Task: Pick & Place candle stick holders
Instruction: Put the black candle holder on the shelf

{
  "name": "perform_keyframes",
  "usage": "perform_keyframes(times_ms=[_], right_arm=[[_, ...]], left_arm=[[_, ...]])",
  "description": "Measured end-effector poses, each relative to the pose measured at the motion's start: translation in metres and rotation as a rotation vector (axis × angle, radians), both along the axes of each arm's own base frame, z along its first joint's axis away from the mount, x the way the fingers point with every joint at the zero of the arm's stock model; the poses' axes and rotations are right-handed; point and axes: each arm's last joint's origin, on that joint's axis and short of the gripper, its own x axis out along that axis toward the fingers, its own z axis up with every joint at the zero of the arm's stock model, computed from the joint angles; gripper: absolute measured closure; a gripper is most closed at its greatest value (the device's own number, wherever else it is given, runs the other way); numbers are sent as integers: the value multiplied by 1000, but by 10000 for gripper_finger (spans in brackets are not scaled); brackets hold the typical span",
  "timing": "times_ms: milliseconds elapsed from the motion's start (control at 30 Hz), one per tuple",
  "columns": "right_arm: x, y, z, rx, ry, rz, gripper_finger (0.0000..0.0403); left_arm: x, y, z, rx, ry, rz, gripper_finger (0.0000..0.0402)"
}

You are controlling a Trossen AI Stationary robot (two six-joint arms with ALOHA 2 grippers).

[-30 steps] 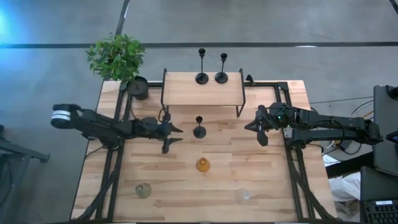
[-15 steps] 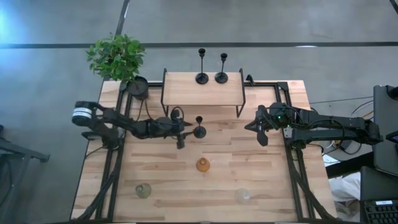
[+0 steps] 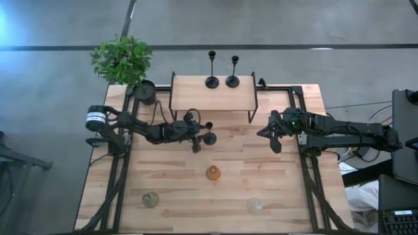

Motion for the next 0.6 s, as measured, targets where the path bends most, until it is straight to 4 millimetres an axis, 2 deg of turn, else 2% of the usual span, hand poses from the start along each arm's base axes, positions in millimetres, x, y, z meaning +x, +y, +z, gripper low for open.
perform_keyframes(times_ms=[400,600], right_arm=[[0,0,0,0,0,0,390],[0,0,0,0,0,0,390]], left_arm=[[3,0,7,-7,-75,-34,229],[6,-1,10,-17,-90,-74,275]])
